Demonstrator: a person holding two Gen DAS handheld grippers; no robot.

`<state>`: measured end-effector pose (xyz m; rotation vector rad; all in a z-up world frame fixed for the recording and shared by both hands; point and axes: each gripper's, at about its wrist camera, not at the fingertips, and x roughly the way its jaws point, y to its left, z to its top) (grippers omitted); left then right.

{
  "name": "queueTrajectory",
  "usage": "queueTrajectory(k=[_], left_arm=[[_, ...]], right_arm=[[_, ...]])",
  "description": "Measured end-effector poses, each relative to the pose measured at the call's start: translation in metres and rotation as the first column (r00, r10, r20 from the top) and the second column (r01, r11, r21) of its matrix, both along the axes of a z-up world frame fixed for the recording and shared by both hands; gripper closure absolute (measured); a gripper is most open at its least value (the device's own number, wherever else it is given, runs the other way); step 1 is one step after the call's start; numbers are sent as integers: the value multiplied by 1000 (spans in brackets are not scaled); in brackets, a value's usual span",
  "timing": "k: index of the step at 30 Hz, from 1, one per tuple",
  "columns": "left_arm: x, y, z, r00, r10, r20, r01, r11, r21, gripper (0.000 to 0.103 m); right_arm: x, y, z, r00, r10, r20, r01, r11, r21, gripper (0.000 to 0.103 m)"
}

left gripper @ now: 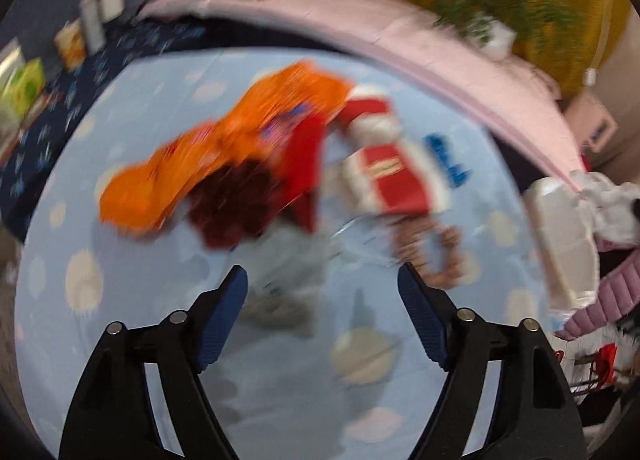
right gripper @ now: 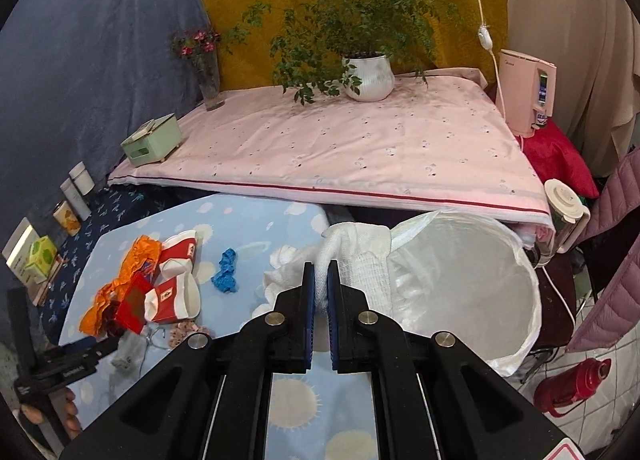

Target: Collect trash

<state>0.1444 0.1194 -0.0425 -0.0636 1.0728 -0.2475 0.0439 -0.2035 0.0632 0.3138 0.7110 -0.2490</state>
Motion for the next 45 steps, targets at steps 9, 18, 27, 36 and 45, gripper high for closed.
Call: queueTrajectory(k=[9,18,27,36,45], left_arm=[[4,12,-43,998,29,-52,-30,999,-30,37],[-10,-14,-32,996,-75,-41,72,995,-63,98],[-37,-62,36,980,-193,54,199,967,-160,98],[-42,-162,102,908,-378,182,412,884,-221,98],[-39,-268,106,829,-520,208,557,799,-227,98]], right_arm=[[23,43,-20,996,74,-51,-73,997,29,97],[24,60,-29,992,98,-79,-95,995,37,97],[14,50,-12,996,84,-43,-83,996,21,97],[-2,-8,11,1000,-22,9,22,1000,-1,97],[-24,-89,-3,985,-173,-13,173,985,6,97]])
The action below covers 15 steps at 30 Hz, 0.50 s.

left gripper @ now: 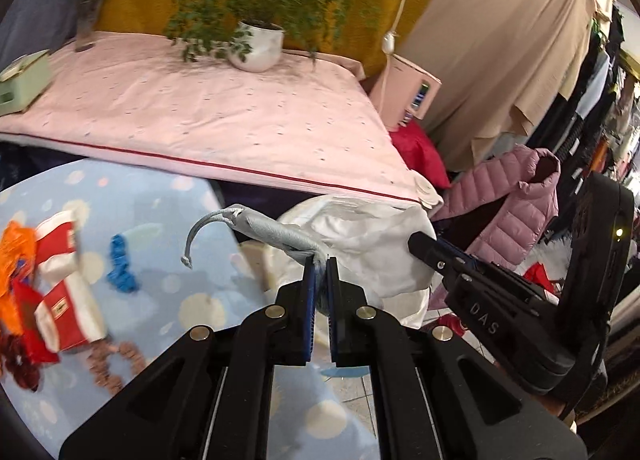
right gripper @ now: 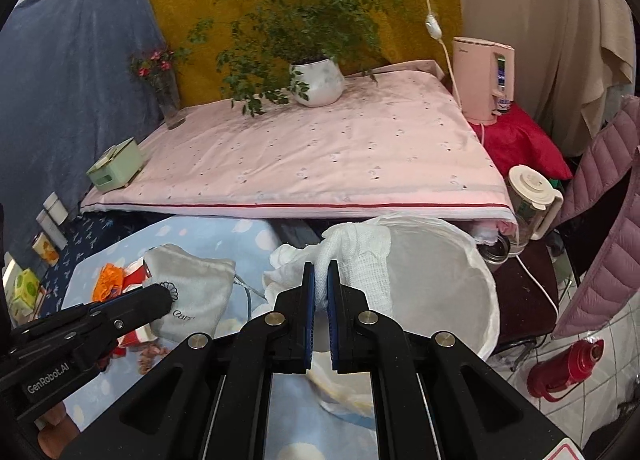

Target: Collect trash

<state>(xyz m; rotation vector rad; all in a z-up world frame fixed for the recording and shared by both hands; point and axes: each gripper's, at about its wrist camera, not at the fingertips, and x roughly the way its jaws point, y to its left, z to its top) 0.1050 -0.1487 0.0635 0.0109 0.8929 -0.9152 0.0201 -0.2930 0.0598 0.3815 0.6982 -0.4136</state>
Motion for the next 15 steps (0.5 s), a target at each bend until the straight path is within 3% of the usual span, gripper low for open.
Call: queueTrajectory(k=[6,8,10,12,15], left_arm=[[3,-43,-19,998,-59,-20,60,998,31,97],[4,-53,-25,998,-61,-34,62,997,47,94],[7,-57,-30,999,-28,-41,31,998,62,83],[9,-56,-30,999,-1,-33,3,998,63,60],[11,-51,-27,999,38,-19,-36,997,64,50]], right_arm=[[-5,-37,-20,997,-62,-35,62,998,21,97],[-7,-43,-24,996,-83,-43,84,996,21,93],[-9,-46,-27,994,-99,-45,100,995,19,84],[-10,-47,-27,994,-106,-41,106,994,15,72],[-11,-46,-24,994,-106,-36,106,994,4,61]])
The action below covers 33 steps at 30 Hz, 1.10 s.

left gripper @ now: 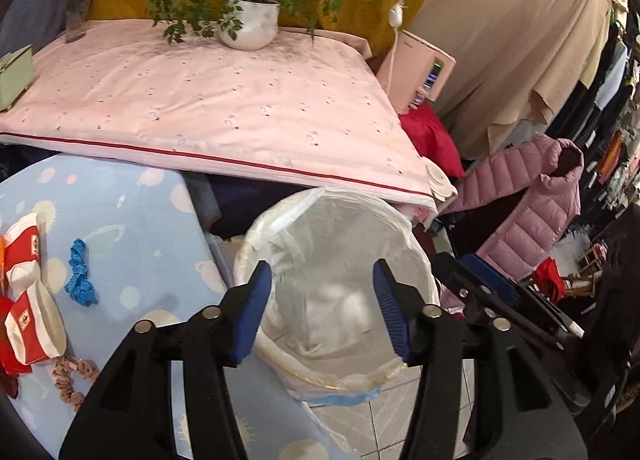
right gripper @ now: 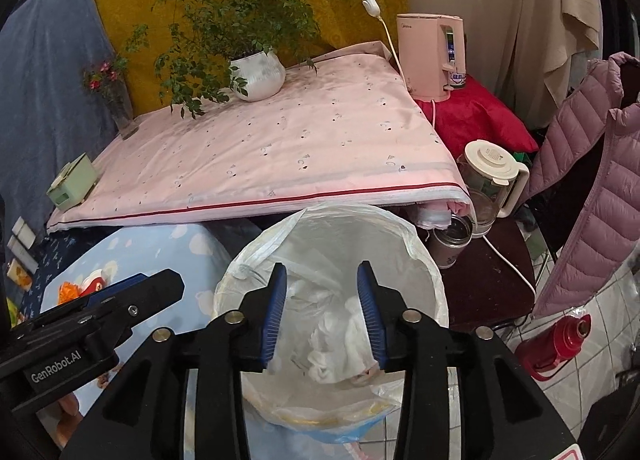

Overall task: Collect trash
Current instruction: 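Grasp the dark red scrunchie with the left tool while the right grasps the pink bead string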

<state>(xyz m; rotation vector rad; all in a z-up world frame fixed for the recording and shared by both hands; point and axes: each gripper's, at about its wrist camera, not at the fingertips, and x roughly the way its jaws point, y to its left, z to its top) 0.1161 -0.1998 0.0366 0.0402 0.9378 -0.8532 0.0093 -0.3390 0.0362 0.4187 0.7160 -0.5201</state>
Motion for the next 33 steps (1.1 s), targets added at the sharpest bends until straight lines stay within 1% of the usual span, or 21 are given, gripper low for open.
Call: queueTrajectory(k=[5,7,8,12,16,18,20,26,28,30,33], left_arm=[[3,13,6,999,36,16,-36,999,4,48],[3,23,10,998,53,26,-53,999,0,47],[4,27,11,998,60,26,-60,998,-2,44],[4,49,18,995,92,42,-92,996,-9,43],[6,71,24,990,126,64,-126,992,-3,42],[7,84,25,985,153,75,-154,988,5,36],[8,97,25,982,173,81,-175,985,10,35],[15,145,18,961,265,75,-268,963,30,31],[18,164,15,950,304,78,-308,950,44,28],[20,184,12,933,347,91,-353,933,63,23],[24,216,5,913,398,89,-405,911,82,22]], right_arm=[[1,13,11,1000,18,21,-18,1000,-19,48],[3,20,17,999,31,30,-30,999,-28,45],[4,25,19,999,38,33,-37,999,-33,44],[8,43,27,997,62,39,-61,997,-41,43],[13,61,32,995,87,43,-85,995,-52,39],[16,70,34,994,104,42,-102,993,-53,39],[19,80,34,992,118,41,-116,992,-50,39],[32,115,31,983,179,29,-178,983,-39,39],[37,129,30,978,205,26,-204,978,-37,39],[42,144,28,973,232,21,-231,972,-35,39],[50,166,24,964,266,10,-266,963,-32,37]])
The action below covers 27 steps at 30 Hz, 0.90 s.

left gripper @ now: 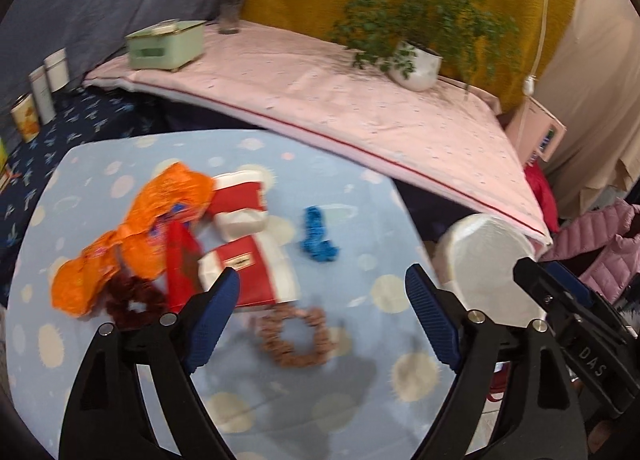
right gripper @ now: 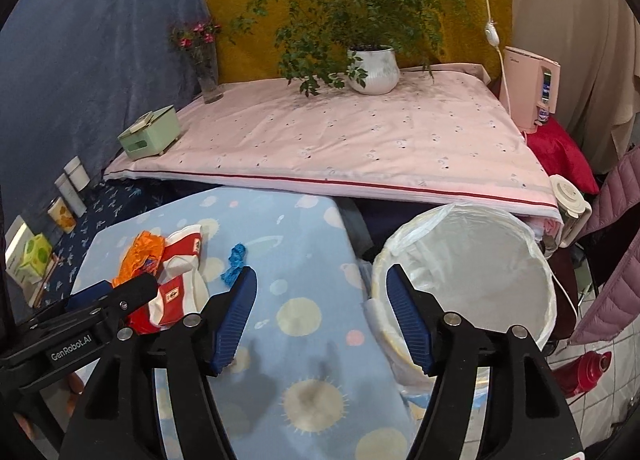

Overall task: Collect trash
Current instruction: 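Grasp the dark red scrunchie with the left tool while the right grasps the pink bead string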

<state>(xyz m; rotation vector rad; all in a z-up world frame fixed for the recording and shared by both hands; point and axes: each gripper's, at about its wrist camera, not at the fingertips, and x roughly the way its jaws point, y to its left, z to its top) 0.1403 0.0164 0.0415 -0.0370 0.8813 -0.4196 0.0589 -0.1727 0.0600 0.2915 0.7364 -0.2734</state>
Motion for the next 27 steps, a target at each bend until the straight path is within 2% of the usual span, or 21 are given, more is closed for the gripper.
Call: queueTrajectory(k=[6,14,20,23,27], left_arm=[[7,65,-22,991,131,-35,-130,991,36,19],[15,144,-64,954,276,-113,-269,960,75,14],[21,168,-87,931,326,-167,-318,945,76,14],[26,170,-96,924,339,-176,-331,941,75,18],[38,169,-109,910,344,-232,-345,938,40,24]], right_arm=[[16,42,-19,996,76,-43,-76,997,2,36],[35,88,-60,984,139,-114,-139,990,13,36],[48,104,-88,974,150,-171,-146,989,35,36],[54,105,-97,972,143,-188,-139,990,34,36],[61,104,-109,968,131,-212,-125,991,41,40]])
